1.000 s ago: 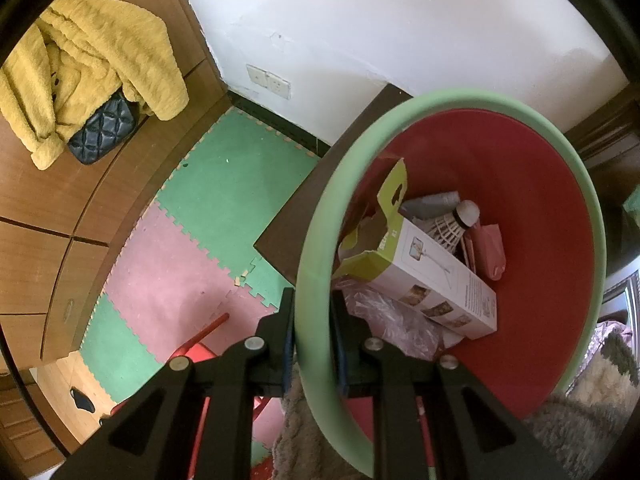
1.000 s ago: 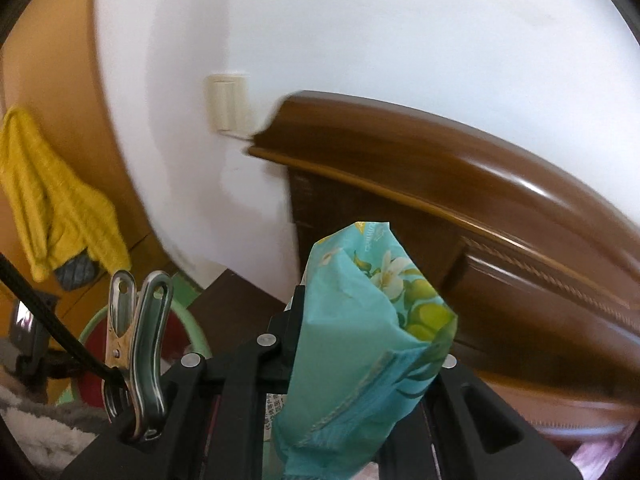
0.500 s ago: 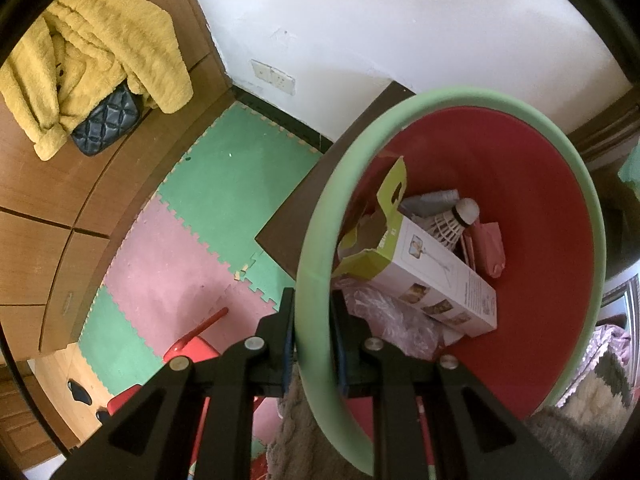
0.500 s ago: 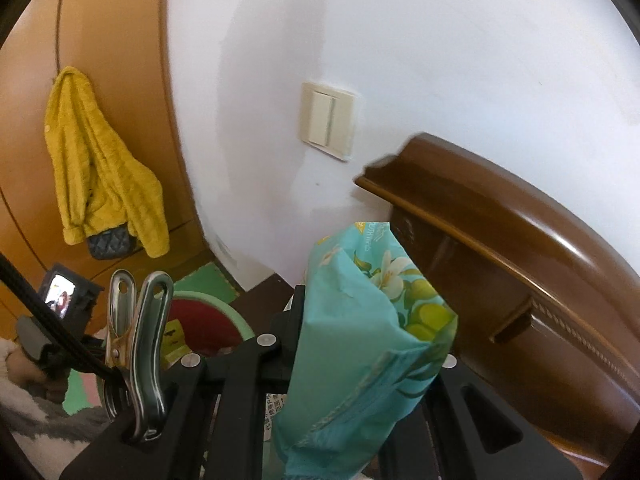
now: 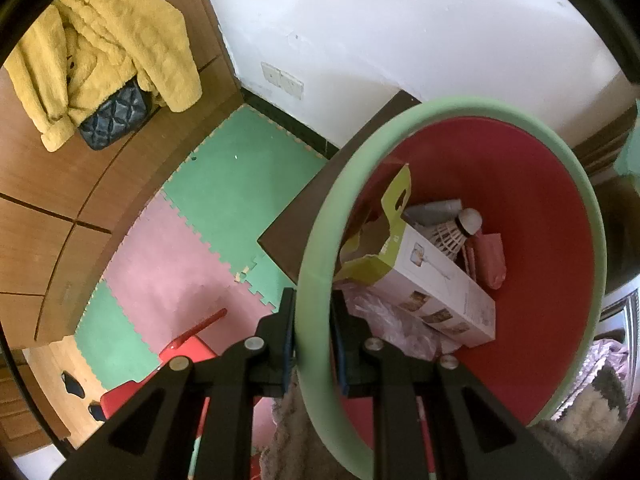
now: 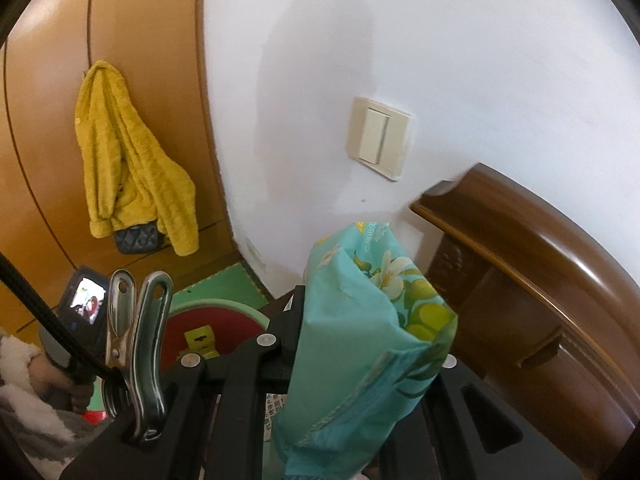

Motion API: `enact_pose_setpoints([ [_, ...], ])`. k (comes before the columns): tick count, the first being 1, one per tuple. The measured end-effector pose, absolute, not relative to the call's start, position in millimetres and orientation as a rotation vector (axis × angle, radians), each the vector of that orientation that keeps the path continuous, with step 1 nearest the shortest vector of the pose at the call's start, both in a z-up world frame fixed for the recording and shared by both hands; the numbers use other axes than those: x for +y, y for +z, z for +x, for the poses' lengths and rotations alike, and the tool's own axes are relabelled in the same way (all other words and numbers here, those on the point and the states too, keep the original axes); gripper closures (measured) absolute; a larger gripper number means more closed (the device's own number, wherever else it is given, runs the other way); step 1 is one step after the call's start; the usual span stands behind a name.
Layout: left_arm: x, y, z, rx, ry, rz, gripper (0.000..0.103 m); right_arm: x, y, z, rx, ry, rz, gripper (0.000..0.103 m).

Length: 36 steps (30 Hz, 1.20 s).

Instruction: Collect trash

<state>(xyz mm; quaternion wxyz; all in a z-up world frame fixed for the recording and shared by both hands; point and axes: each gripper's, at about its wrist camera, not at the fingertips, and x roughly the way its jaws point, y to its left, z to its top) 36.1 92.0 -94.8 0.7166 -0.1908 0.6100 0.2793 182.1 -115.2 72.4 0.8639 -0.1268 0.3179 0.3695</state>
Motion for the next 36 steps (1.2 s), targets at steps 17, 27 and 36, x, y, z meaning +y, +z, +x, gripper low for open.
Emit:
enact_pose_setpoints([
  [17, 90, -95, 37, 1.35, 0.63, -0.412, 0.086, -85, 78, 159, 0.643, 0.902, -0.317, 0.092],
  [27, 87, -96, 38, 1.342, 0.645, -0.398, 0.086, -70, 80, 147, 0.622, 0.973, -0.355, 0.092],
  [36, 84, -95, 35, 1.331, 0.664, -0.393, 0.086, -64, 76, 139, 0.619, 1.031, -0.398, 0.092],
])
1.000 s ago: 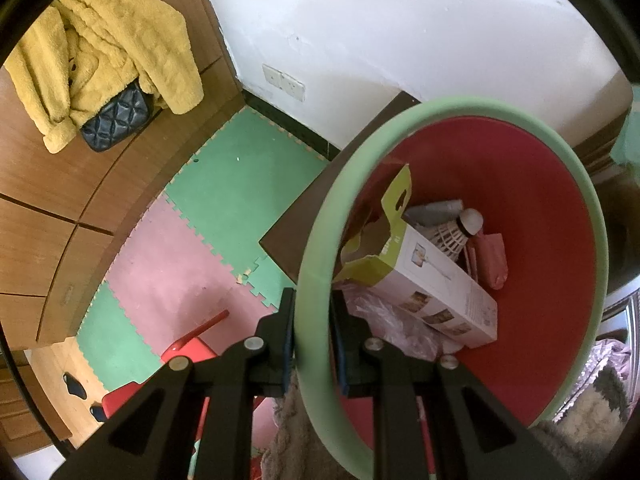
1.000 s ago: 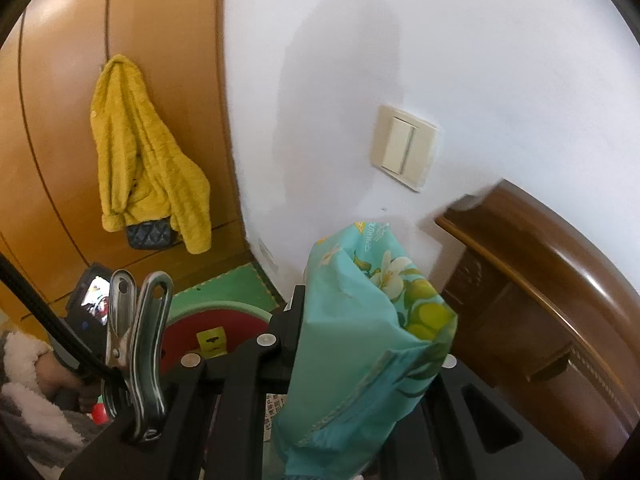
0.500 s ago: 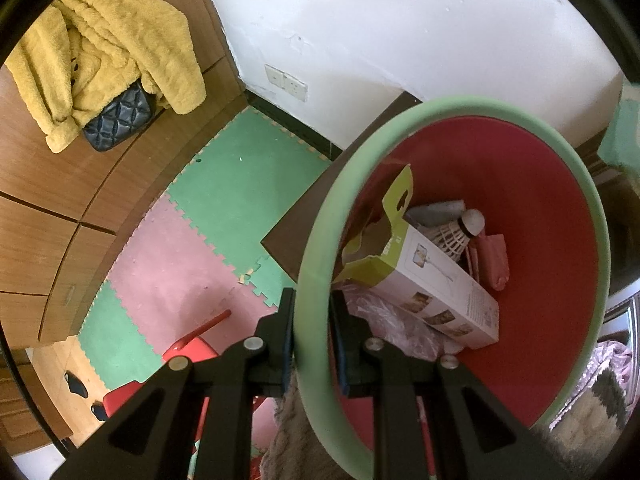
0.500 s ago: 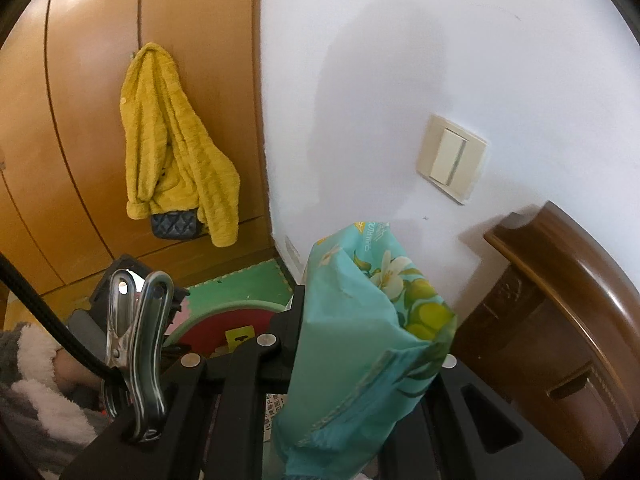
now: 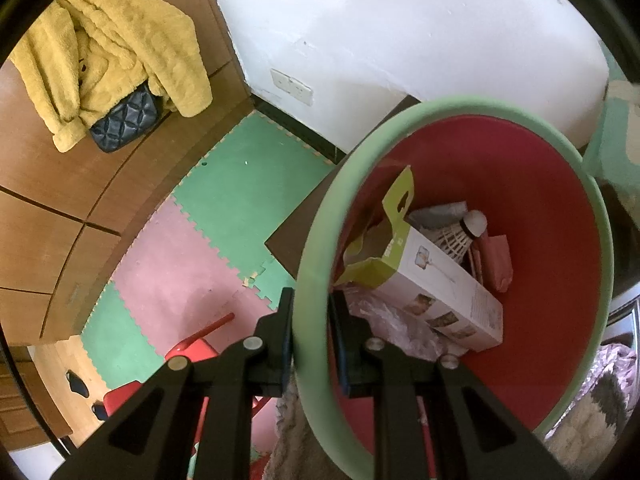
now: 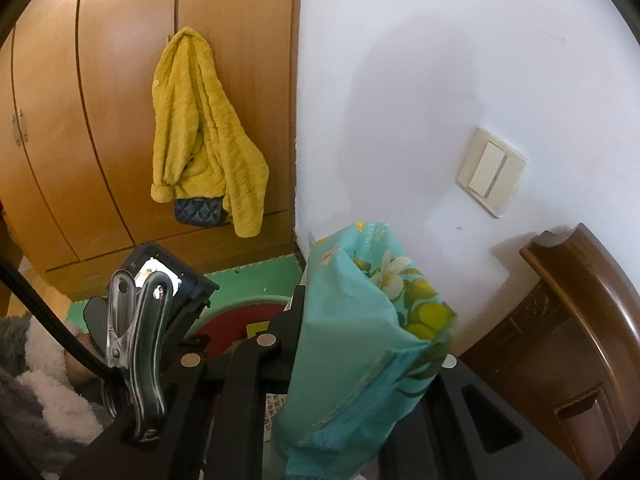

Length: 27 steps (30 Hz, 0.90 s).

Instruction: Collect trash

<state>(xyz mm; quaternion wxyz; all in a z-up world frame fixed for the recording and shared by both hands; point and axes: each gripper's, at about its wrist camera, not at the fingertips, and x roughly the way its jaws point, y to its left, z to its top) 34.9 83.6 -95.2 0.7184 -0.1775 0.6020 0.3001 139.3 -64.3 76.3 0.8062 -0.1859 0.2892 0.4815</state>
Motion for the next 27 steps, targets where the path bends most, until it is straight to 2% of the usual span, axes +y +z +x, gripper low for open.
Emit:
enact_pose_setpoints([
  [27, 79, -95, 28, 1.328, 0.7, -0.417, 0.086, -42, 50, 120, 0.642, 1.134, -0.503, 0.092],
])
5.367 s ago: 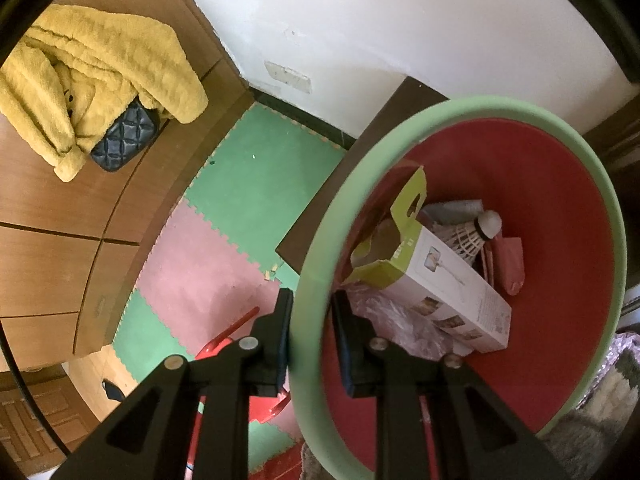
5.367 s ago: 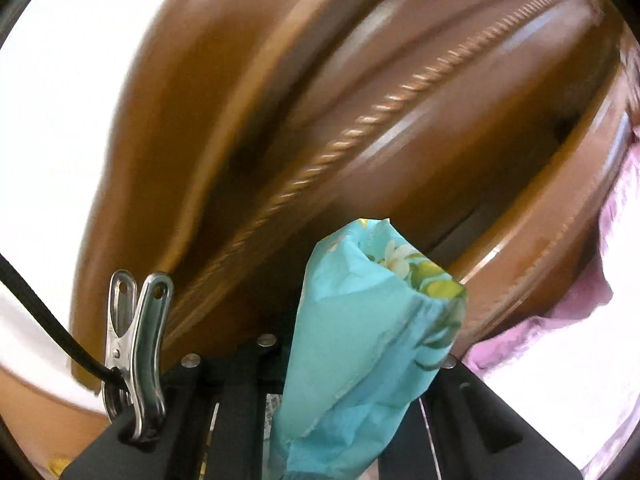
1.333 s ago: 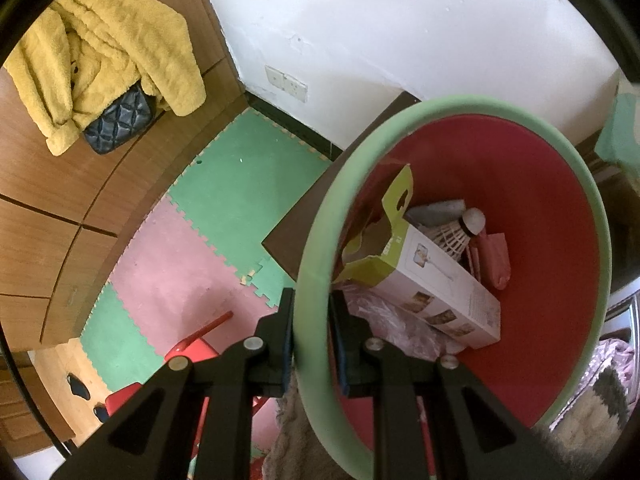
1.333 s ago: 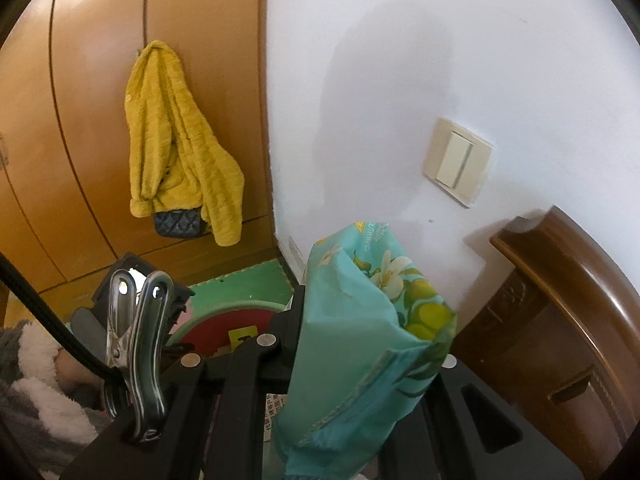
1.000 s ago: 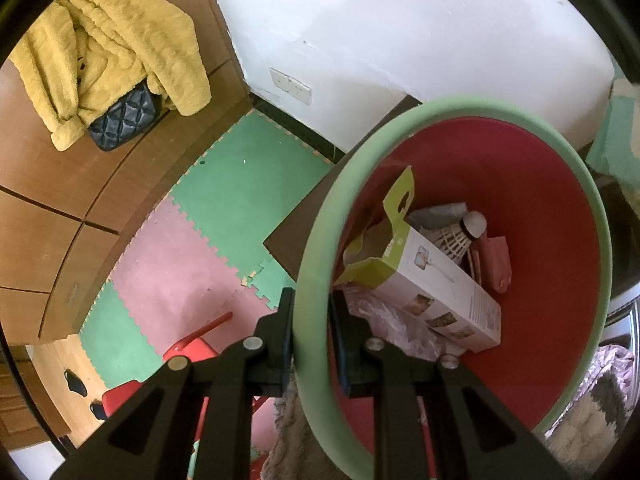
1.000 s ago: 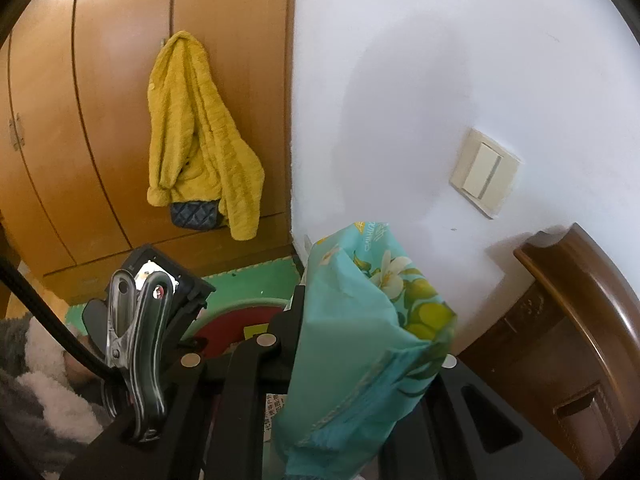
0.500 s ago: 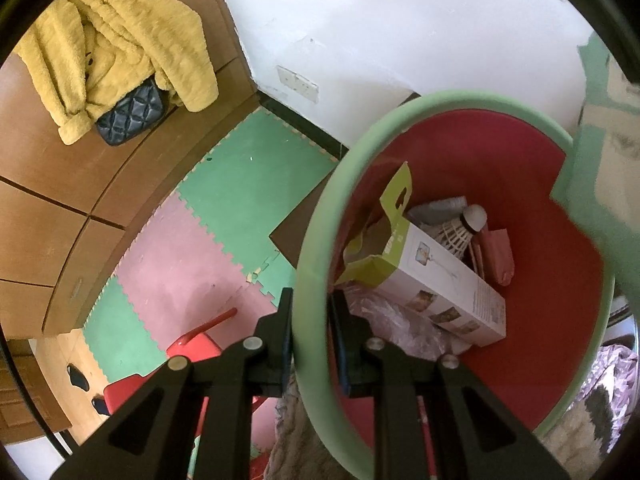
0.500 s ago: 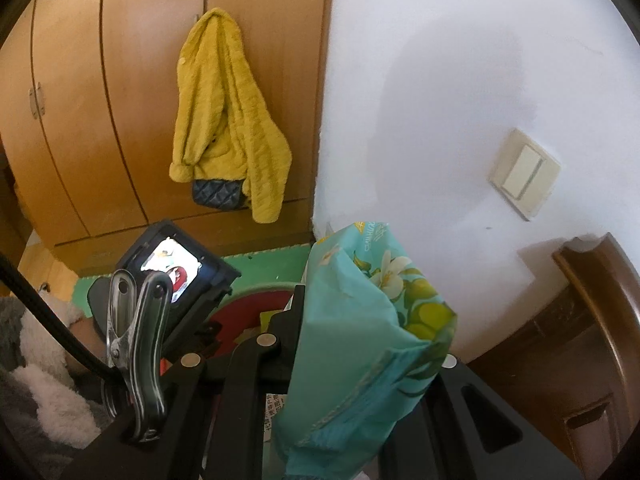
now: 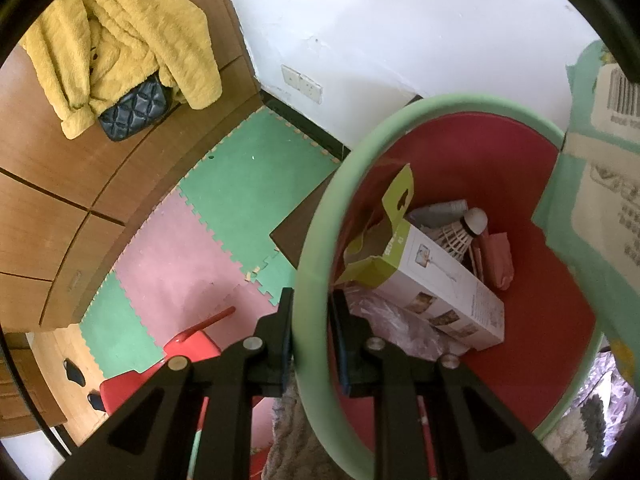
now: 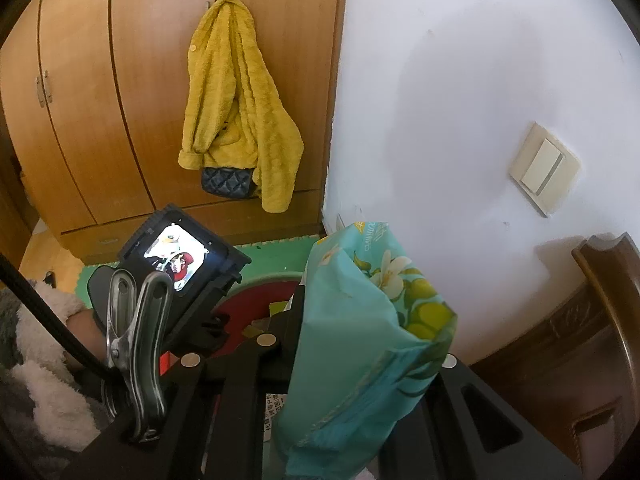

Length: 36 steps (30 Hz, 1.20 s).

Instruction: Collect trash

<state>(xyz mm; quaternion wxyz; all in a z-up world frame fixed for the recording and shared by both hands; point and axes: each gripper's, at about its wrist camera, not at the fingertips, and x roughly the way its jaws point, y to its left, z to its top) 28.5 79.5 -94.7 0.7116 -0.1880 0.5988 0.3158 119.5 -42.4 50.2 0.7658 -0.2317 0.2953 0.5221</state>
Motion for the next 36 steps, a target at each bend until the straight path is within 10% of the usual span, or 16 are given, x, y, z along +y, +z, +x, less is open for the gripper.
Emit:
enact_pose_setpoints([
  [36, 75, -103, 23, 1.336, 0.69, -0.428, 0.085, -47, 9, 122, 0.836, 1.069, -0.558, 0.092],
])
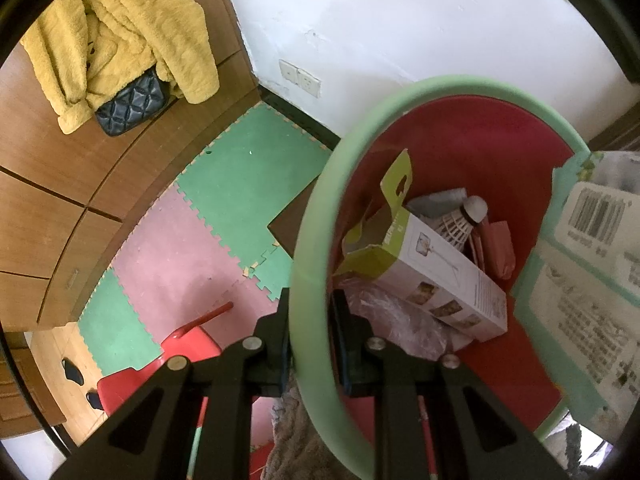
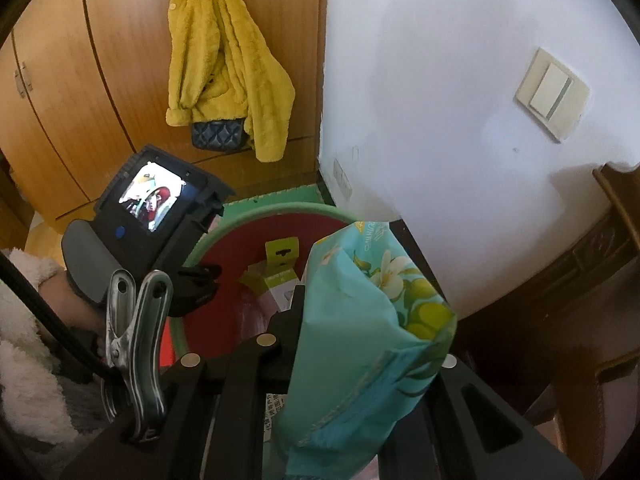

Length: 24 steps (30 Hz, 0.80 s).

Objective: Collect trash
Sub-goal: 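Lower the teal tissue pack into the red bucket held by the left tool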

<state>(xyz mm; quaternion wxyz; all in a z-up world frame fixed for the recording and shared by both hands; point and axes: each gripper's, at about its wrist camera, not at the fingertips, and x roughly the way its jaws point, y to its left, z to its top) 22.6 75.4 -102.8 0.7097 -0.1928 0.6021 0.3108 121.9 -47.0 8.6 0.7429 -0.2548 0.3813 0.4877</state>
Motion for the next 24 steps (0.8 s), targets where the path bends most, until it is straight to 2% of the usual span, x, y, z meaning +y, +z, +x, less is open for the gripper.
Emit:
enact_pose_setpoints([
  [24, 82, -102, 17, 1.303, 0.705, -0.495, 0.086, -59, -18, 135, 0.945, 1.023, -0.571, 0.092],
])
